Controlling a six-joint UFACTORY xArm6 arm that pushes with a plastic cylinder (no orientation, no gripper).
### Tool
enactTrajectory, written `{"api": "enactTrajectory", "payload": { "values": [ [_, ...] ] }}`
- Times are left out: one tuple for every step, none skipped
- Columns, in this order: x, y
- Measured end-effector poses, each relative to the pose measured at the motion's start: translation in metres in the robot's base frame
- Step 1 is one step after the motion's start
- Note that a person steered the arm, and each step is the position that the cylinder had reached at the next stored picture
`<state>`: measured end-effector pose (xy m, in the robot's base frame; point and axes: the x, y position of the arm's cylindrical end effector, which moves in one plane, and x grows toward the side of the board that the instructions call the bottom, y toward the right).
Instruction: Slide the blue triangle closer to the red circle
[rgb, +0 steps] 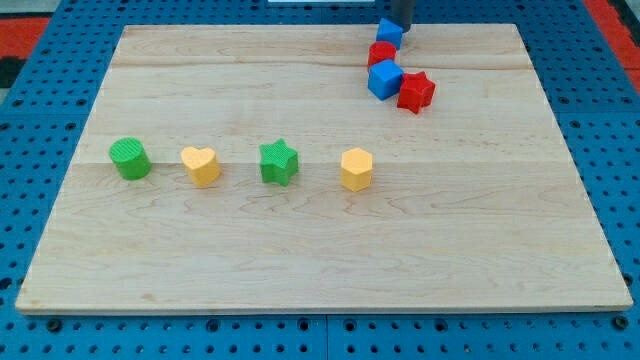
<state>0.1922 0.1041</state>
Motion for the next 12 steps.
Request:
{"api": "enactTrajectory", "payload": {
  "values": [
    [0.006,-0.008],
    [0.017,-0.008],
    [0.018,-0.007],
    [0.000,0.007],
    [-0.001,-0.004],
    [0.001,-0.038],
    [0.004,-0.051],
    [0.007,-0.051],
    [0.010,-0.051],
    [0.019,-0.047],
    [0.028,-0.047],
    [0.040,-0.047]
  ]
}}
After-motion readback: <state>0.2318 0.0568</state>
